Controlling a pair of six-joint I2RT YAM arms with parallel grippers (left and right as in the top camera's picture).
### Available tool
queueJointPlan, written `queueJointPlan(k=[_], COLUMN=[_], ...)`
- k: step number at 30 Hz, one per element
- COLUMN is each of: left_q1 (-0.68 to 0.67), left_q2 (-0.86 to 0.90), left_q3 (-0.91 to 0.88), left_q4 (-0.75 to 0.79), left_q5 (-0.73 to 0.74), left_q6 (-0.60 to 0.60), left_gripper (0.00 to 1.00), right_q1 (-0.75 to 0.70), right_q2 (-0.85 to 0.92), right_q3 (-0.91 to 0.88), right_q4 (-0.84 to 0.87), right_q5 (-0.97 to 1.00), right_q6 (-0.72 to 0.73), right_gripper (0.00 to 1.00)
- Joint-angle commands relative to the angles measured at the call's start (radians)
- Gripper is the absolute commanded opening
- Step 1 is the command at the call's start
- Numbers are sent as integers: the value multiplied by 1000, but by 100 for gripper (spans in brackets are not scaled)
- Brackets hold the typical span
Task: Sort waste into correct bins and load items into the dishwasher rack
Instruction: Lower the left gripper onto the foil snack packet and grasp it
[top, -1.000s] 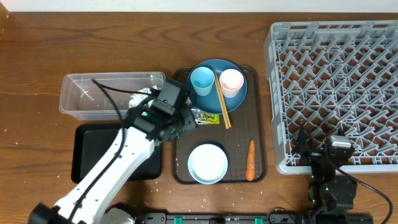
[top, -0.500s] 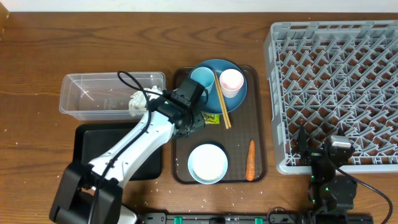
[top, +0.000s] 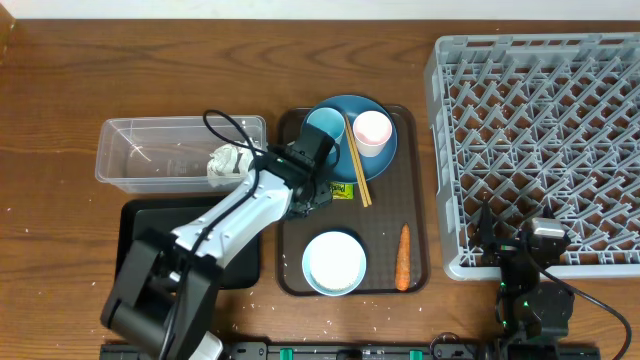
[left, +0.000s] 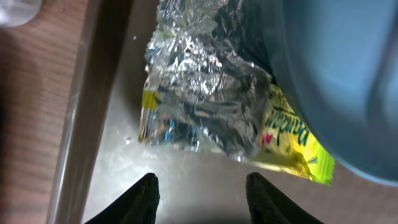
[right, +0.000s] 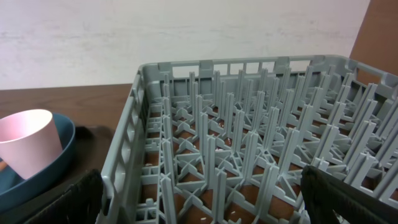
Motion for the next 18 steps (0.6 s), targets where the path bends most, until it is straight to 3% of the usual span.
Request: queueJointPlan(k=[1,18], left_q1=[-2,-2], left_q2=[26,82], left_q3=[-5,-6], left_q4=[18,73], left_q5=[-34,-61], left_q6=[23,57], left_gripper=[48,47], right_q1=[-5,-5], right_q2=[0,0], right_q3=[-1,-1], right_q4=[-4,-4], right_q5=[0,0], right_q6=[3,3], right_gripper=[99,99])
